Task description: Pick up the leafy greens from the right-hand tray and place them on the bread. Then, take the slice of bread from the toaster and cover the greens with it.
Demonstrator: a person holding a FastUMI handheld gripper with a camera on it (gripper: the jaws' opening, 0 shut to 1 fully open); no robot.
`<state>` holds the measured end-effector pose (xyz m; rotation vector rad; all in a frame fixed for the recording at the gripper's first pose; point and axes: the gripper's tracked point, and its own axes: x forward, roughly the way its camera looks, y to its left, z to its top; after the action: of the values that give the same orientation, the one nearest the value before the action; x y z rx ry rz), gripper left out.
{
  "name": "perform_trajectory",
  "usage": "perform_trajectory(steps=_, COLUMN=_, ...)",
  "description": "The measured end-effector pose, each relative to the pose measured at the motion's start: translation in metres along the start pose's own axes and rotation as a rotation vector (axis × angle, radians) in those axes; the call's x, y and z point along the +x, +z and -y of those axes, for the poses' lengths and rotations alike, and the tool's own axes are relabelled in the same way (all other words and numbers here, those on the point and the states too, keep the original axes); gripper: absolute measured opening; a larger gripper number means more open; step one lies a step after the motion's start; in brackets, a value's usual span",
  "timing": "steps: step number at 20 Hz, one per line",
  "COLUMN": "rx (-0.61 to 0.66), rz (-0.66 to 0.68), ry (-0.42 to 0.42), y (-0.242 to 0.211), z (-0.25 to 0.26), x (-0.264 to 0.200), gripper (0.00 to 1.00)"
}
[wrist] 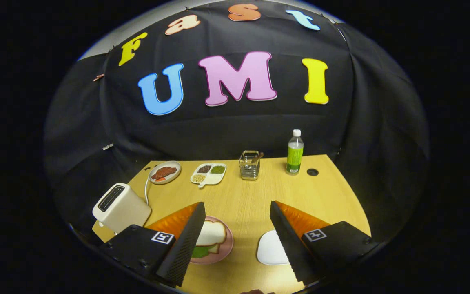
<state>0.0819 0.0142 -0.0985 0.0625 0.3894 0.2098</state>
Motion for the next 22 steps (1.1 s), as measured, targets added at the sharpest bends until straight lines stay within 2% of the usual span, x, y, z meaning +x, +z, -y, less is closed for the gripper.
perform_trajectory(steps=7, rx=-0.043, rz=0.209, ry=0.05, y=0.083, z=0.015, x=-0.05, gripper=0.99)
perform_trajectory(steps=14, rx=-0.118, rz=0.375, ry=-0.043, y=0.133, z=0.024, x=-0.084, gripper=0.99)
perform_trajectory(steps=16, rx=-0.136, rz=0.388, ry=-0.078, y=0.14, z=0.023, x=-0.087, gripper=0.99)
perform_trajectory(steps=22, rx=-0.082, rz=0.363, ry=-0.094, y=0.133, z=-0.002, x=-0.083, gripper=0.99)
